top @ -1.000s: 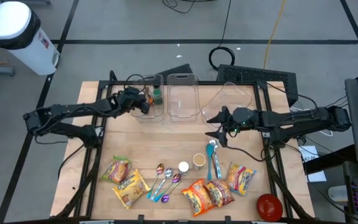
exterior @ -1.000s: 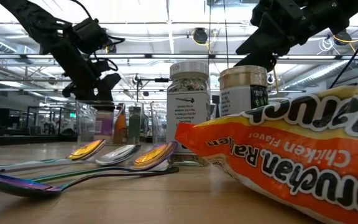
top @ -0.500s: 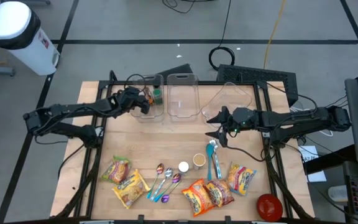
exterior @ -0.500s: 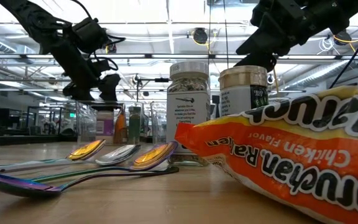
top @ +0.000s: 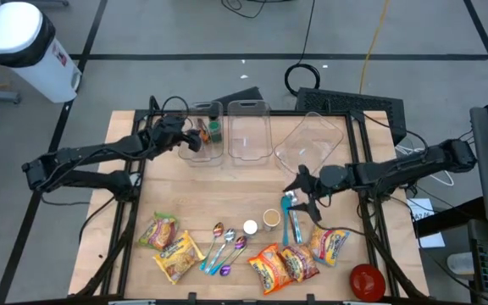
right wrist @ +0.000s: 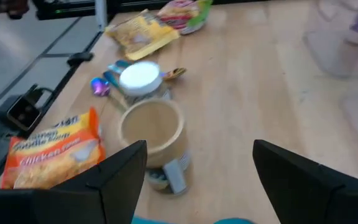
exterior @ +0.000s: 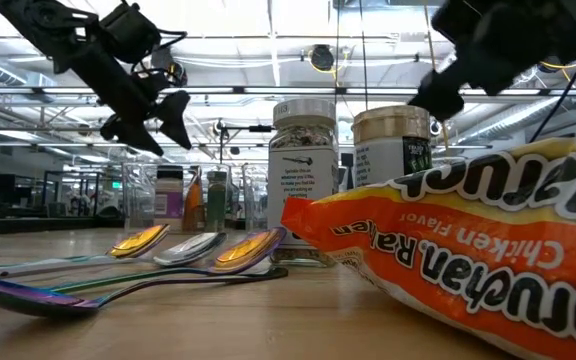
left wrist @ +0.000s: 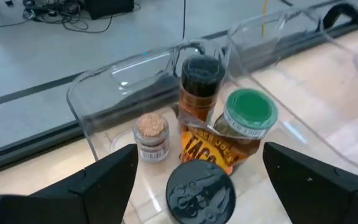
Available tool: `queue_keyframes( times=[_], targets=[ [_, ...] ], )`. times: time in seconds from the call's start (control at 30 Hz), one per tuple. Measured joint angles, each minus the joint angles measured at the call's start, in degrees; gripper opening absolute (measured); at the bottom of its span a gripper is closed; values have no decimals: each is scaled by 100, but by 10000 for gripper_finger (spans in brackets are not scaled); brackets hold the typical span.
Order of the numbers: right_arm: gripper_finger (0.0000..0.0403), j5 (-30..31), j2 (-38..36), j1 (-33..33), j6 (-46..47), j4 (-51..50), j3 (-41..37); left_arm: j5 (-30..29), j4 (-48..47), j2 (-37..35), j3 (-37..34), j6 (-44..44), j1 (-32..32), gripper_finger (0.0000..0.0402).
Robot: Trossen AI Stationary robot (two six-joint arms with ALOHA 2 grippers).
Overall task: Pick & Place Food Item
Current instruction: Put the gold seasoning bottle into the left transparent bin
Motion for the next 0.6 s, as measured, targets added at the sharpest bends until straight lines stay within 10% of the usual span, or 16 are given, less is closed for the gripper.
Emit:
queue_keyframes(
  times=[0.6],
  targets=[
    [299, 312, 1074, 849, -262, 2552, -1041, 456, 490, -10, 0, -384, -41, 350]
  ],
)
